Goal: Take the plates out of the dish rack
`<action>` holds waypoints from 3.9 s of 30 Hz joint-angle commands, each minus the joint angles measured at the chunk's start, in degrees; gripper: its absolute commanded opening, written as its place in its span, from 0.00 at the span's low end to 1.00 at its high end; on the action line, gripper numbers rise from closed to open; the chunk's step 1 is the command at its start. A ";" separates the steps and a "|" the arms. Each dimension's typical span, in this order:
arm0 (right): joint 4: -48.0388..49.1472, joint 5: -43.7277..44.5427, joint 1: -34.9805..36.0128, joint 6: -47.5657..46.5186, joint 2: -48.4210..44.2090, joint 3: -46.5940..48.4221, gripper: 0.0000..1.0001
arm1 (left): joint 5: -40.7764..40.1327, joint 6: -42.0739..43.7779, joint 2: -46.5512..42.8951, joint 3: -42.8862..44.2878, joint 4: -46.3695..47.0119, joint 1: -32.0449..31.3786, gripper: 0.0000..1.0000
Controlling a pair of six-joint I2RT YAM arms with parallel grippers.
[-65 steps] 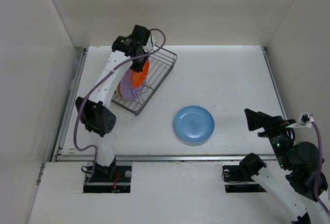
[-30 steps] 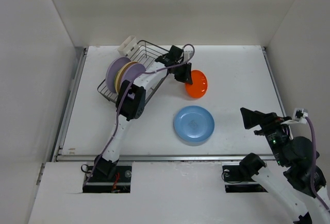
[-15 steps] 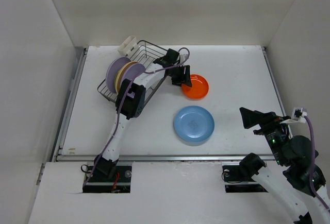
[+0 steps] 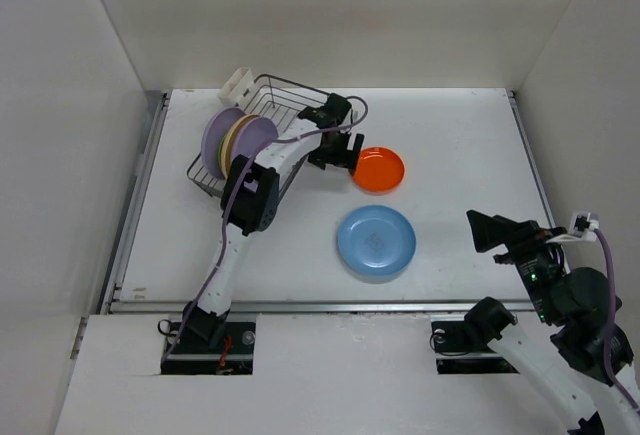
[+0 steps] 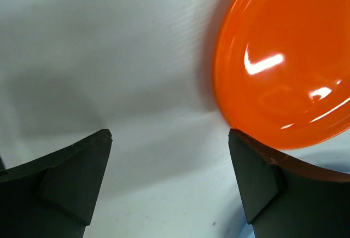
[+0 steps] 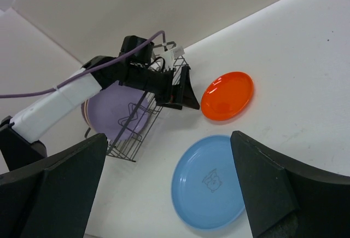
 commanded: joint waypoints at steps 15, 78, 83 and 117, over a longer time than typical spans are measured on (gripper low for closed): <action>2.37 -1.84 0.38 -0.81 -2.40 0.51 1.00 | 5.35 22.61 -23.19 1.34 -23.17 -4.46 0.89; 2.90 -2.89 0.38 -0.81 -6.09 -0.02 1.00 | -35.34 24.88 -33.63 -12.79 -12.29 7.31 0.66; 2.90 -2.89 0.38 -0.81 -6.09 -0.55 1.00 | -34.81 24.89 -35.66 -15.16 -8.96 6.52 0.68; 2.90 -2.89 0.38 -0.81 -6.09 -0.55 1.00 | -30.41 24.28 -28.00 -14.73 -15.45 10.39 0.00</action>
